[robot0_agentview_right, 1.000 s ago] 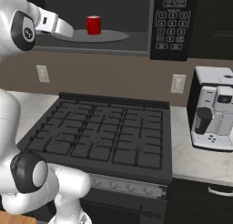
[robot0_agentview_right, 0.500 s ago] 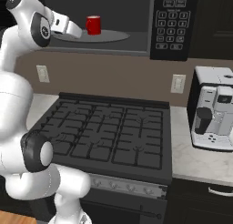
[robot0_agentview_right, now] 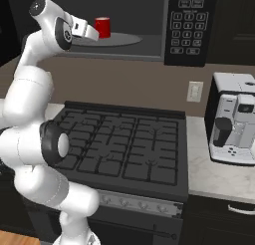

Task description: Pick the cup of tea, navigate to the dining table, and place it on the saucer.

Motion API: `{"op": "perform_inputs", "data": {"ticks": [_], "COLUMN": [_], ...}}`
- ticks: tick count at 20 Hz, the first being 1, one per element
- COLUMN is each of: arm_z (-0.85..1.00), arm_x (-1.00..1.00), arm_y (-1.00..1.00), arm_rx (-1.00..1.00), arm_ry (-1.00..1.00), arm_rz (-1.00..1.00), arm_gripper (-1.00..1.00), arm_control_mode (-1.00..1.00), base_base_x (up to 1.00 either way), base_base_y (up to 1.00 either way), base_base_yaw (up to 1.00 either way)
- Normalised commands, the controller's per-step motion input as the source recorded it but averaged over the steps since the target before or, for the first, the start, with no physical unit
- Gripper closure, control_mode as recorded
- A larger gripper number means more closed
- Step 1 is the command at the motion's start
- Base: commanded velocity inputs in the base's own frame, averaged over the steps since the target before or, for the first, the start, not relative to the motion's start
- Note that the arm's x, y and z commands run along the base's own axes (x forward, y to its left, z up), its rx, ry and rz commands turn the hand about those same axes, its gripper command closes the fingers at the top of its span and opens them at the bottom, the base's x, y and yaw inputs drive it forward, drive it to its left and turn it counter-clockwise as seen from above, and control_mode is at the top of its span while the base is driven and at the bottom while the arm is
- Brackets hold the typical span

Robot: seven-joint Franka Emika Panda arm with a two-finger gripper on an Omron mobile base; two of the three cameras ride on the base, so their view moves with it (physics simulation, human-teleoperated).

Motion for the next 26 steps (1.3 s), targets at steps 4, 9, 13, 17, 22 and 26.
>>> {"op": "perform_inputs", "data": {"ticks": [4, 9, 13, 17, 22, 26], "arm_z": [0.2, 0.24, 0.07, 0.0, -0.12, -0.05], "arm_x": [0.66, 0.51, 0.5, 0.44, 0.44, 0.44], "arm_y": [0.11, 0.03, 0.0, 0.0, 0.01, 0.0], "arm_rx": [0.0, 0.0, 0.0, 0.0, 0.0, 0.0], "arm_ry": [0.06, 0.04, 0.02, 0.0, 0.0, 0.0], "arm_rz": [0.0, 0.0, 0.0, 0.0, 0.0, 0.0], "arm_gripper": [-1.0, -1.0, -1.0, -1.0, -1.0, -1.0], "arm_control_mode": [-1.0, -1.0, -1.0, -1.0, -1.0, -1.0], "base_base_x": [0.0, 0.0, 0.0, 0.0, 0.0, 0.0], "base_base_y": [0.0, 0.0, 0.0, 0.0, 0.0, 0.0], "base_base_yaw": [0.0, 0.0, 0.0, 0.0, 0.0, 0.0]}}
